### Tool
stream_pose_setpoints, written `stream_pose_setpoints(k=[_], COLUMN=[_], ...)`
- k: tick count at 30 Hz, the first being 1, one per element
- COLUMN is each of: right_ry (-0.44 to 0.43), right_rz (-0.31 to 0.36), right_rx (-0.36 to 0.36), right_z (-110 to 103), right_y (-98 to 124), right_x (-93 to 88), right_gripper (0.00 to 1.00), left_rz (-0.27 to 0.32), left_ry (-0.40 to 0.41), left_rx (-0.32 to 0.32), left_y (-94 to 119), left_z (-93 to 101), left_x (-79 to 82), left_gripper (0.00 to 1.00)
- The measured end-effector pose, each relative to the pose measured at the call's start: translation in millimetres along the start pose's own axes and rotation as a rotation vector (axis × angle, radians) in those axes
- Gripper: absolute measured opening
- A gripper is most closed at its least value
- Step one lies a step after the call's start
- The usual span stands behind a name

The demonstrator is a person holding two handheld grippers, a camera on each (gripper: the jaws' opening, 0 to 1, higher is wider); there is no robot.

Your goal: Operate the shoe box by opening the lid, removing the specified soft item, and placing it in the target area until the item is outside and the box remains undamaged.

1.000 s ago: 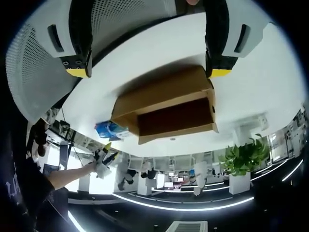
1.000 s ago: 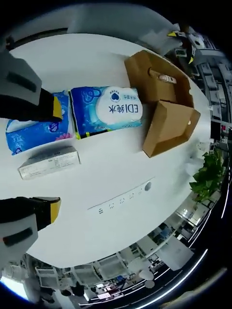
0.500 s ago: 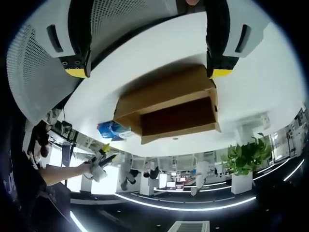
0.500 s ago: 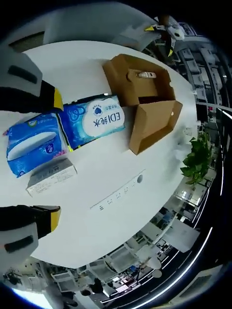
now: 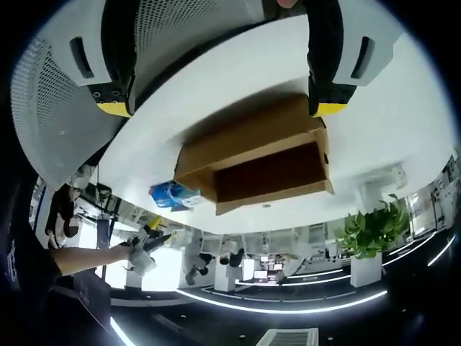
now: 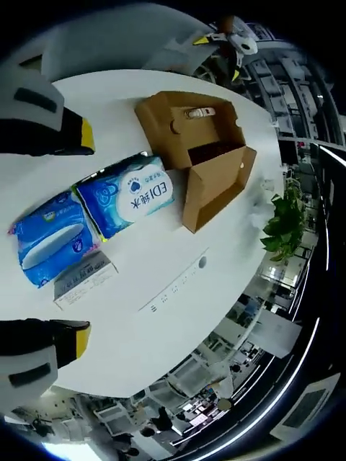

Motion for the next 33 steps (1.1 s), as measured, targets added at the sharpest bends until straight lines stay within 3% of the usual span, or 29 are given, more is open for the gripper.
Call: stream_pose_setpoints(k=[12,33], right_ry=[-0.047,-0.153], right_rz=[0.050,0.107], right_rx=[-0.041,-0.103], right_z=[-23.1,-50.2], right_y=[21.8,43.1], right_x=[2.5,-13.9], right_gripper=[0.99,0.99], left_rz=[0.002,-0.017], left_ry=[0.016,0.017], left_rx=[-0.014,-0.015], left_y=[1.3,-0.8], left_z=[-5.8,-25.8], left_x=[1.1,7.1], left_gripper=[0.99,0.99])
Point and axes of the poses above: the point that each gripper's makers call its tool centre point, and the gripper's own axes: y roughly backward along the fingers, z roughly to its right, x roughly out of its top, the point moved 2 cm from there along y, roughly backward along the fingers, and after that the axes turned 1 degree about x, right-handed, at the moved point
